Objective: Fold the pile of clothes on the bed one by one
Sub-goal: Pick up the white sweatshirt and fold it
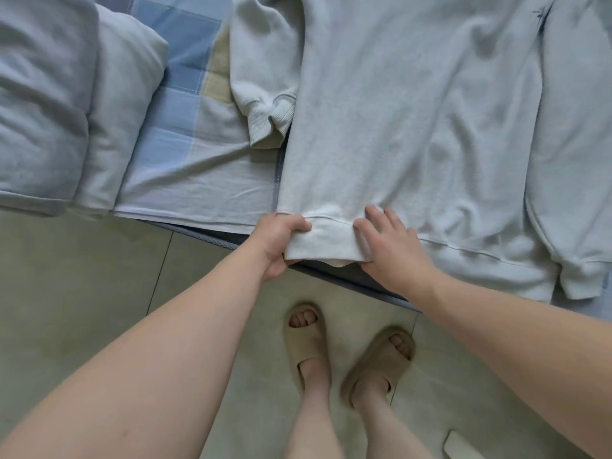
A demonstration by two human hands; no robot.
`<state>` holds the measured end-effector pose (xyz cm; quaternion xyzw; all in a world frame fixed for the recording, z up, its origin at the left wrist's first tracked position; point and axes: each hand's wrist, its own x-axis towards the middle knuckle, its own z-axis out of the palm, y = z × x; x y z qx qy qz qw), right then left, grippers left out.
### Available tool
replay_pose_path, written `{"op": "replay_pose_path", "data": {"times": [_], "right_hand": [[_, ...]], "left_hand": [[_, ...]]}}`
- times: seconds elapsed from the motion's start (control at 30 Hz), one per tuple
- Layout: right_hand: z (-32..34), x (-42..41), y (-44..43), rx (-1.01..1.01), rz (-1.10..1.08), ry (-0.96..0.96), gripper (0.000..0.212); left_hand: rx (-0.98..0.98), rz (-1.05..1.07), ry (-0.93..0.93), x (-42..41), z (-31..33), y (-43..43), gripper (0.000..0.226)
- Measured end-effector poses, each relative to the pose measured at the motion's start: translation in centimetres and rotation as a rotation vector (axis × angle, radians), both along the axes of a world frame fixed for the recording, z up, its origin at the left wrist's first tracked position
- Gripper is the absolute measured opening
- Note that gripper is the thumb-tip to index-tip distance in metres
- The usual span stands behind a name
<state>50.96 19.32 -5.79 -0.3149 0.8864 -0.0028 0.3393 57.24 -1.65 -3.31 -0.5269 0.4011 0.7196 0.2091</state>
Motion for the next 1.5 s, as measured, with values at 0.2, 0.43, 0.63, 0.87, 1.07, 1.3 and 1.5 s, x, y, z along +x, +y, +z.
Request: {"op": "replay_pose_path", "data": {"times": [0.2,0.43,0.63,0.87,1.07,1.3,1.5], "right_hand": [[-0.4,-0.1,0.4,-0.344,-0.008,0.086,0.017],[1.6,0.2,1.6,-0.344,0.082,0.129,0.020],[1.0,1.0,1.6,-0.221,0.084,0.070,0.017],[1.1,1.8,1.6,-0.265,0.083,0.013,0.019],[2.2,0.8,2.9,-0.255,0.119,-0.158,0.044],[3.1,-2.4,10.0,-0.173,0.007,0.023,0.063],[2.7,-6.5,23.3,0.107,-0.145,0.091,0.057]], "left_hand": [[0.361,0.149,0.114,-0.5,0.9,-0.2,0.048],[-0.395,-0.124,0.081,-0.5,1.0,-1.3,0.024],[-0.834,-0.311,-0.115,0.7,-0.4,-2.4,0.039],[-0.706,-0.502,-0.222,2.5,-1.0,-2.1,0.040],[-1.143,-0.724,-0.193,2.7,1.2,0.5,0.046],[-1.234,-1.170,0.284,-1.1,2.0,9.9,0.049],[-1.091,-1.418,0.470,-4.9,1.1,21.2,0.043]]}}
